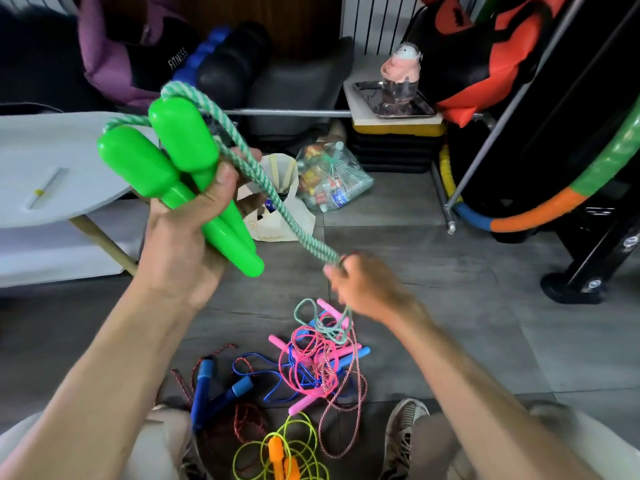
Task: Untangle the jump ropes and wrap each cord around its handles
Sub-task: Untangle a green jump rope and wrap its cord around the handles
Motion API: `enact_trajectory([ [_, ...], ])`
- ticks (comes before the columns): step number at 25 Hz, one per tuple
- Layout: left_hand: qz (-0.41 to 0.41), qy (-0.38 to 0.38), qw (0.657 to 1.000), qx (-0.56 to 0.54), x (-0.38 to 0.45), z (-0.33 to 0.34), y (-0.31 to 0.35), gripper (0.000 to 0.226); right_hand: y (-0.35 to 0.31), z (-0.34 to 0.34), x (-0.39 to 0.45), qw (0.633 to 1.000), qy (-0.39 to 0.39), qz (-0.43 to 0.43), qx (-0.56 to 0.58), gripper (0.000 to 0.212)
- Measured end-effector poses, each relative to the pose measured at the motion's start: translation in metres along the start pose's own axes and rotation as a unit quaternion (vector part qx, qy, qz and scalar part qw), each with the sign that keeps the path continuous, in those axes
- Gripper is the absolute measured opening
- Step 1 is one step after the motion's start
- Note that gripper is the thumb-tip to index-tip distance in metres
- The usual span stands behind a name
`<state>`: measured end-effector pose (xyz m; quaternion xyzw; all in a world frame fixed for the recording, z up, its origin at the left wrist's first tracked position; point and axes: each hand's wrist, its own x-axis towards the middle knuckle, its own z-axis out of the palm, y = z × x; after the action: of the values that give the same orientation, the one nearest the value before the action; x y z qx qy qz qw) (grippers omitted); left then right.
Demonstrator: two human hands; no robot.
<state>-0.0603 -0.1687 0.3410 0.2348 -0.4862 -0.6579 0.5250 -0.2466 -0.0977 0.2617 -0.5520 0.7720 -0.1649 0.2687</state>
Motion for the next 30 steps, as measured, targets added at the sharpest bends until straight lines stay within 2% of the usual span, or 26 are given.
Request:
enact_trajectory([
  [1,-0.029,0.014,0.999,-0.001,0.004,-0.005,-0.002,0.026,-0.002,-0.011,0.001,0.991,0.055,0.023,0.118,0.041],
  [2,-0.060,0.027,0.998,0.008,0.008,-0.009,-0.005,0.023,-0.009,-0.024,0.000,0.949,0.070,0.029,0.308,0.039],
  [3,-0.090,0.026,0.995,0.023,0.009,-0.009,-0.009,0.025,-0.017,-0.040,-0.002,0.866,0.058,0.008,0.497,0.035],
  [4,-0.114,0.005,0.993,0.041,0.007,-0.005,-0.015,0.029,-0.025,-0.055,-0.008,0.768,0.026,-0.026,0.640,0.032],
  [5,-0.138,-0.024,0.989,0.054,0.002,-0.001,-0.020,0.035,-0.031,-0.065,-0.013,0.689,-0.002,-0.060,0.722,0.028],
  [6,-0.161,-0.057,0.983,0.067,-0.005,0.004,-0.027,0.036,-0.036,-0.072,-0.018,0.634,-0.025,-0.094,0.767,0.023],
  [7,-0.181,-0.091,0.975,0.085,-0.014,0.011,-0.032,0.031,-0.040,-0.075,-0.021,0.602,-0.042,-0.126,0.787,0.019],
  [8,-0.201,-0.129,0.965,0.110,-0.023,0.018,-0.036,0.025,-0.042,-0.076,-0.023,0.586,-0.050,-0.148,0.795,0.017],
  [10,-0.237,-0.202,0.942,0.128,-0.038,0.033,-0.042,0.022,-0.041,-0.078,-0.022,0.568,-0.059,-0.165,0.804,0.017],
  [11,-0.239,-0.214,0.940,0.117,-0.041,0.037,-0.044,0.020,-0.038,-0.080,-0.020,0.563,-0.059,-0.160,0.808,0.018],
  [12,-0.224,-0.203,0.948,0.101,-0.040,0.036,-0.046,0.019,-0.036,-0.082,-0.017,0.570,-0.053,-0.143,0.807,0.021],
  [13,-0.202,-0.175,0.961,0.073,-0.036,0.034,-0.045,0.016,-0.033,-0.082,-0.013,0.602,-0.042,-0.116,0.789,0.028],
  [14,-0.182,-0.142,0.973,0.026,-0.030,0.029,-0.044,0.013,-0.030,-0.080,-0.008,0.660,-0.026,-0.076,0.747,0.038],
  [16,-0.153,-0.114,0.978,-0.088,-0.016,0.018,-0.036,0.020,-0.026,-0.065,-0.003,0.817,-0.011,0.009,0.576,0.052],
  [17,-0.142,-0.121,0.973,-0.138,-0.011,0.014,-0.031,0.021,-0.027,-0.054,-0.003,0.889,-0.041,0.018,0.456,0.052],
  [18,-0.130,-0.128,0.967,-0.179,-0.007,0.012,-0.025,0.018,-0.028,-0.038,-0.004,0.938,-0.108,-0.001,0.328,0.049],
  [19,-0.118,-0.132,0.960,-0.218,-0.005,0.011,-0.020,0.014,-0.028,-0.020,-0.006,0.957,-0.197,-0.028,0.209,0.045],
  [20,-0.109,-0.123,0.954,-0.250,-0.004,0.010,-0.015,0.008,-0.026,0.001,-0.007,0.954,-0.276,-0.049,0.104,0.041],
  [21,-0.102,-0.108,0.950,-0.275,-0.003,0.008,-0.011,0.004,-0.023,0.021,-0.008,0.946,-0.316,-0.067,0.012,0.035],
  [23,-0.090,-0.090,0.942,-0.310,-0.002,0.002,-0.003,0.006,-0.014,0.050,-0.004,0.947,-0.281,-0.085,-0.126,0.024],
  [25,-0.085,-0.079,0.935,-0.334,0.000,-0.007,0.006,0.006,-0.003,0.053,0.003,0.967,-0.201,-0.050,-0.150,0.014],
  [27,-0.087,-0.057,0.925,-0.366,0.004,-0.018,0.017,0.008,0.012,0.046,0.009,0.972,-0.159,-0.016,-0.173,0.014],
  [30,-0.080,-0.012,0.916,-0.392,0.012,-0.041,0.033,0.023,0.029,0.045,0.006,0.951,-0.135,0.030,-0.276,0.028],
])
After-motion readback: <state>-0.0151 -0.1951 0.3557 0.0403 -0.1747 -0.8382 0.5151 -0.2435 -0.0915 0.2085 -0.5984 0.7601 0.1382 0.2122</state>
